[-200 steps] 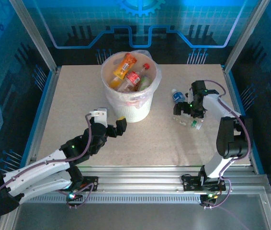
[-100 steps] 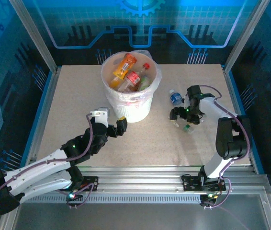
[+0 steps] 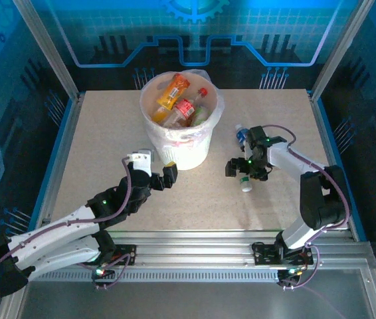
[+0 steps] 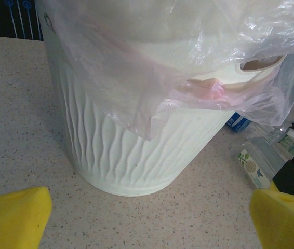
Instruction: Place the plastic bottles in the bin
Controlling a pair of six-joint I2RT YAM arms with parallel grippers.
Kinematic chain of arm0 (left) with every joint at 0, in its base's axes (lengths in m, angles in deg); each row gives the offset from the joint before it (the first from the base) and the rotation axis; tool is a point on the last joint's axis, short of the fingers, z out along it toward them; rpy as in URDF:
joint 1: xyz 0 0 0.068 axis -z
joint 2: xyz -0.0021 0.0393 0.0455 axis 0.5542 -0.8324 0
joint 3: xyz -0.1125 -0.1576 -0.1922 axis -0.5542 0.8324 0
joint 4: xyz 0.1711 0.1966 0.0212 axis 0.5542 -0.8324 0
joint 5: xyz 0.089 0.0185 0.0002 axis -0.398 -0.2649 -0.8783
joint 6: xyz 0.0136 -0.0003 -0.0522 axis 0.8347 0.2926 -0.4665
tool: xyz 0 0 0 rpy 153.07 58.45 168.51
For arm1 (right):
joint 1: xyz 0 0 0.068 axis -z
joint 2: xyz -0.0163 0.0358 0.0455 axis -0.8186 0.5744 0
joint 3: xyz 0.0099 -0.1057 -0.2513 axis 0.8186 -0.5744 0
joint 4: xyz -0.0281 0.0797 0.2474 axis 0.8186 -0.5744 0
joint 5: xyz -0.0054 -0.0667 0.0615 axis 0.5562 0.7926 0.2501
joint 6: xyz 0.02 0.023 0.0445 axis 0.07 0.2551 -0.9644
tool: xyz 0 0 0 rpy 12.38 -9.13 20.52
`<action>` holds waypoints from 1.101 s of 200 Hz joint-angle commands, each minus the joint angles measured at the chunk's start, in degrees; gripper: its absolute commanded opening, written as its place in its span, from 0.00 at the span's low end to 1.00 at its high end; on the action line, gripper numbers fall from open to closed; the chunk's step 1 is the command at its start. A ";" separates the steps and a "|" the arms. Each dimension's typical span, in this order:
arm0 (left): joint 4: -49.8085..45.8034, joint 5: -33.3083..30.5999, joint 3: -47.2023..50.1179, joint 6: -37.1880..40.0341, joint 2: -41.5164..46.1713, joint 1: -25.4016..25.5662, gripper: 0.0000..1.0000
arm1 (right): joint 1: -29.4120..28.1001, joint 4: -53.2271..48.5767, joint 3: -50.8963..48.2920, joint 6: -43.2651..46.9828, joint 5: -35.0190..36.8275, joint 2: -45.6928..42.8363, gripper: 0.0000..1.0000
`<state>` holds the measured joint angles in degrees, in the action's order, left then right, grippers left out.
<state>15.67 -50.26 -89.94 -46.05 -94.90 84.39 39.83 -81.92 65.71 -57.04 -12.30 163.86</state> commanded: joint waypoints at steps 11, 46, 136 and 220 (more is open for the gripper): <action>1.64 0.18 -0.52 -0.20 -0.20 -0.38 0.99 | -1.65 -1.43 -2.01 -1.51 4.72 -0.98 1.00; 1.71 0.27 -0.61 -0.31 -0.21 -0.37 0.99 | -2.78 0.96 -4.46 -2.15 6.17 0.61 0.87; 1.31 0.30 -0.96 -0.64 -0.04 -0.37 0.99 | -6.87 1.19 -5.14 -2.10 10.77 -0.89 0.34; 1.33 10.19 -6.03 -0.82 0.43 -0.45 0.99 | -12.19 -3.86 -2.40 -0.06 9.70 -23.70 0.20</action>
<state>15.61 -45.99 -91.62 -46.42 -95.05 84.39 29.07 -83.91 61.12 -58.81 -1.09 147.69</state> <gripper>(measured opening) 0.990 0.338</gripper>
